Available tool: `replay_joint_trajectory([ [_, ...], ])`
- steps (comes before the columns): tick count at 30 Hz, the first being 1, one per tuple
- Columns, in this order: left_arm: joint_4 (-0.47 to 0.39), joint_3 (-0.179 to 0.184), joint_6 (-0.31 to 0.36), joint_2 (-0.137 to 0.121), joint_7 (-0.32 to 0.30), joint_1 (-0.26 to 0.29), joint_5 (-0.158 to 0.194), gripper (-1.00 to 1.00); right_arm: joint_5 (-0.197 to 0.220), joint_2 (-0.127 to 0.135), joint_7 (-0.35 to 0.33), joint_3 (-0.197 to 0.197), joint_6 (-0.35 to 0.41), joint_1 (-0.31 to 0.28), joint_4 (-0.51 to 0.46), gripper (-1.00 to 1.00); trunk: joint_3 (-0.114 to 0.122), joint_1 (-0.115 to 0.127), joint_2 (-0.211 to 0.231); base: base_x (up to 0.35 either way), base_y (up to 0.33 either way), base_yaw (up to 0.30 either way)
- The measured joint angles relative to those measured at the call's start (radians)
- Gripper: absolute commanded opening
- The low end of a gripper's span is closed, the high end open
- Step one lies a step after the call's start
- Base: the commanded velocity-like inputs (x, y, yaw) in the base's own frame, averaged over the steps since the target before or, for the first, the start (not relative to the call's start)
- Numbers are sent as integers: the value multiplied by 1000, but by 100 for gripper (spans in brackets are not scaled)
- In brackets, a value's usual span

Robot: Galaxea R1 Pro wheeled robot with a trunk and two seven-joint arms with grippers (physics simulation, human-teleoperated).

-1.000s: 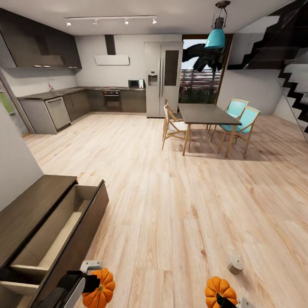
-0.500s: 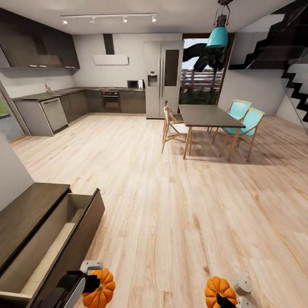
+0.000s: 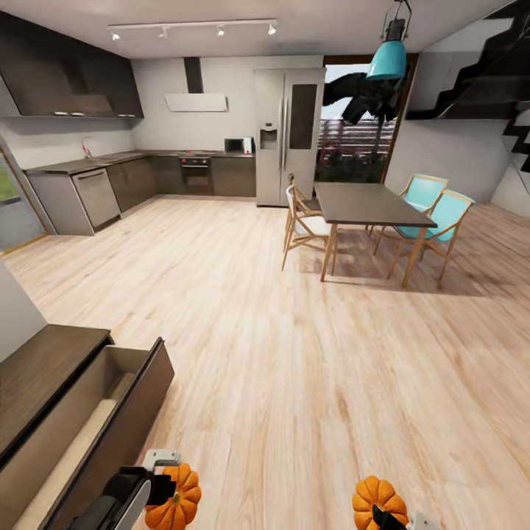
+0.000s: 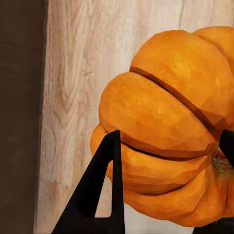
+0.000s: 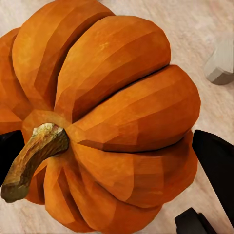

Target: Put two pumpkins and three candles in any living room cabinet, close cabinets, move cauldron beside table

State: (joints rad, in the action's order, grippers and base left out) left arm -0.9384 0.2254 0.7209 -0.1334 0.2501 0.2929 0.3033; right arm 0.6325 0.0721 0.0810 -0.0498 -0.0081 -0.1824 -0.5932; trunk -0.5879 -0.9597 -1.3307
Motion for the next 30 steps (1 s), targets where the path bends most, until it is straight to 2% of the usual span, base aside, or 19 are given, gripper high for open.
replay_joint_trajectory([
  [10,1,0,0,0,0,0,0,-100,0,0,0,1,0,0,0,-100,0,0,0,333,-109,277],
  [30,0,0,-1,0,0,0,-1,-100,0,-1,1,0,0,0,0,-100,0,0,0,332,-20,289],
])
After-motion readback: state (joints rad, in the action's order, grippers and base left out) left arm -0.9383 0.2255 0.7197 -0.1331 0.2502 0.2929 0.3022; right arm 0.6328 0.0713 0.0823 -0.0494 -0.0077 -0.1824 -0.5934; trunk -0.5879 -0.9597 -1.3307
